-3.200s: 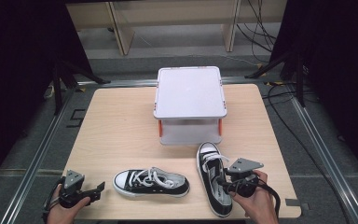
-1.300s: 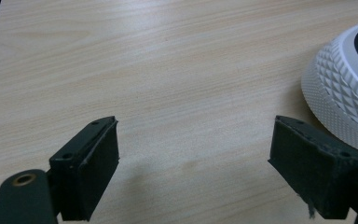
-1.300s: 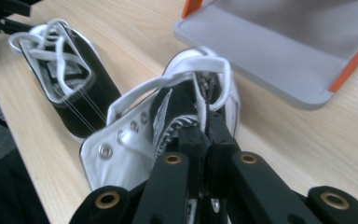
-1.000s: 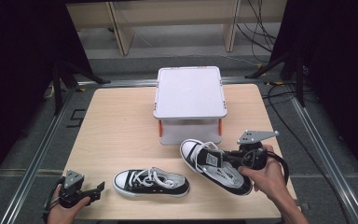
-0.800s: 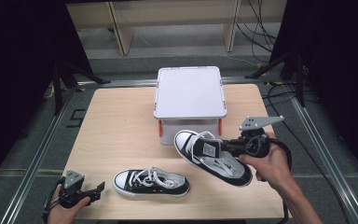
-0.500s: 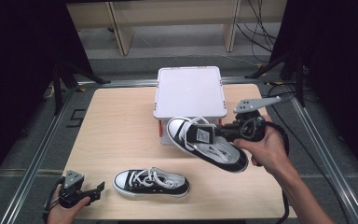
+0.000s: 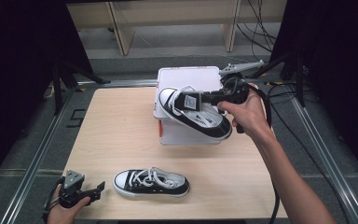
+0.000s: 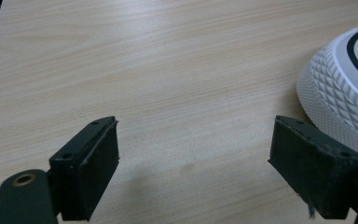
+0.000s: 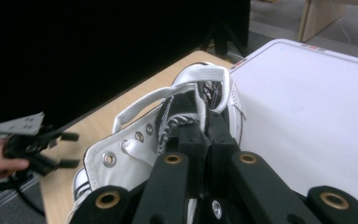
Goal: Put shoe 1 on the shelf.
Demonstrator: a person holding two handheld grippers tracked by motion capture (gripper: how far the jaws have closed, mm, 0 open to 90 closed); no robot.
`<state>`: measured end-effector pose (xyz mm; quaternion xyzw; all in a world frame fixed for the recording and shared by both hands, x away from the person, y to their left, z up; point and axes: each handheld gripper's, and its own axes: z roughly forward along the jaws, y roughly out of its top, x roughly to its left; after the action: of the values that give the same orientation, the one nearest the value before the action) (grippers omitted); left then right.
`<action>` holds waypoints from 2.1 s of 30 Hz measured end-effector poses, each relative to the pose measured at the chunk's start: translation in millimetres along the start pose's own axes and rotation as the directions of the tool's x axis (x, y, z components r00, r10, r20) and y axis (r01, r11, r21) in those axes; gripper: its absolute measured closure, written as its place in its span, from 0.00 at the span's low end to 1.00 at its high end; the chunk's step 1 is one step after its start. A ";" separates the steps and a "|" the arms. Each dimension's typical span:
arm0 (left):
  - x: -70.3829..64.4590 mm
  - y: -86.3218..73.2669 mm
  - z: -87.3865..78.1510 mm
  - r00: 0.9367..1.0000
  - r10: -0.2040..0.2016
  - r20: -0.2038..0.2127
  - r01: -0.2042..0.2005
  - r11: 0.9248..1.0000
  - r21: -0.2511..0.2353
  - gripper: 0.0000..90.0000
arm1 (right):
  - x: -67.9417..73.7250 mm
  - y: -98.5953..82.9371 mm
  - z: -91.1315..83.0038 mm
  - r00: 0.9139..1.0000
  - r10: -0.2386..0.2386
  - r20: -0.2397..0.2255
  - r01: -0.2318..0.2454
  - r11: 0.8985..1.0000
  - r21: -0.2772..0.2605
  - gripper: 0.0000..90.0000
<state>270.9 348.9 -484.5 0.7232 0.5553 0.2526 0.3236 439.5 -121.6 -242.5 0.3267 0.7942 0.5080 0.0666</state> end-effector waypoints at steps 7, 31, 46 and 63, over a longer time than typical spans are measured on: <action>-1.9 0.3 -0.1 1.000 -0.012 0.009 0.012 1.000 -0.009 0.17 | -22.2 20.7 21.9 0.996 0.065 0.062 -0.065 0.998 -0.015 0.98; -1.7 0.1 0.5 1.000 -0.001 0.028 0.002 1.000 -0.011 0.17 | -70.0 49.2 100.8 0.910 0.333 0.246 -0.298 0.939 -0.170 0.98; -2.6 -0.4 1.3 1.000 0.001 0.025 -0.001 1.000 -0.006 0.17 | -83.3 22.2 87.7 0.913 0.315 0.261 -0.297 0.949 -0.106 0.95; -3.9 -0.4 1.3 1.000 0.003 0.012 -0.003 1.000 -0.002 0.17 | -34.0 8.1 53.4 0.998 0.042 0.048 -0.044 0.998 0.037 0.83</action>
<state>270.6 345.0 -485.7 0.7251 0.5520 0.2494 0.3275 493.0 -98.6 -268.7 0.3569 0.7948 0.4860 0.0683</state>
